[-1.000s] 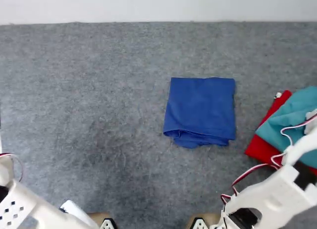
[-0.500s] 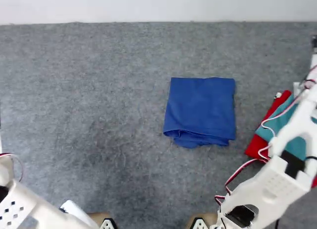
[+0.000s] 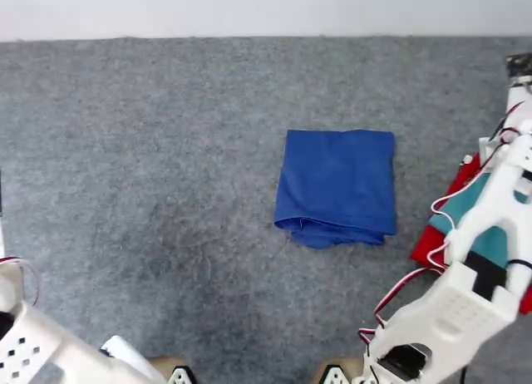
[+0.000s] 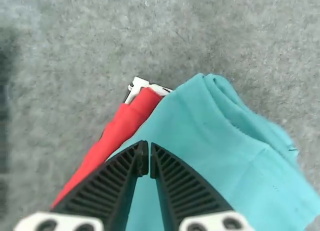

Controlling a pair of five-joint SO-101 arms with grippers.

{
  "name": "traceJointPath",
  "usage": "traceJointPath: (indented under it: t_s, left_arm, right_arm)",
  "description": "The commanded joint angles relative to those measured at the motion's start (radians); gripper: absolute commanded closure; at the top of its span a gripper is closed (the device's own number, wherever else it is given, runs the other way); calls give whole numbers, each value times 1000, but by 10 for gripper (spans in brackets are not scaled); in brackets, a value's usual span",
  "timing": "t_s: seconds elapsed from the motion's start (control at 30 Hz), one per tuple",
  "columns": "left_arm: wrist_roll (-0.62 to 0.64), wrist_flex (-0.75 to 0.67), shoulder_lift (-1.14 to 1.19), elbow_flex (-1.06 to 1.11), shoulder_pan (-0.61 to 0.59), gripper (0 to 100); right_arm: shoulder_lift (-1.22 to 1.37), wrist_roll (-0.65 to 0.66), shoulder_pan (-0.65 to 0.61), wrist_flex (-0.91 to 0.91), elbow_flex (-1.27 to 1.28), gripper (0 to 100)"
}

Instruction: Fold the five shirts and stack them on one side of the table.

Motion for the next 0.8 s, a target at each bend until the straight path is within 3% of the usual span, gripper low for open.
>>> traceJointPath:
  t_s: [0.0,0.17,0.27,0.5,0.77]
  left_arm:
    - [-8,6,-11,-5,-5,985]
    - [-8,6,-11,-7,-5,985]
    - [-8,6,-11,-7,-5,985]
    - [-8,6,-11,-5,-5,985]
    - [-8,6,-11,-4,-5,985]
  right_arm:
    - [12,8,45,-116,-11,990]
    - [185,9,85,-349,-11,990]
    - [228,9,93,-378,-11,990]
    - [21,2,4,-170,-28,990]
    - [-145,-46,-214,136,-28,990]
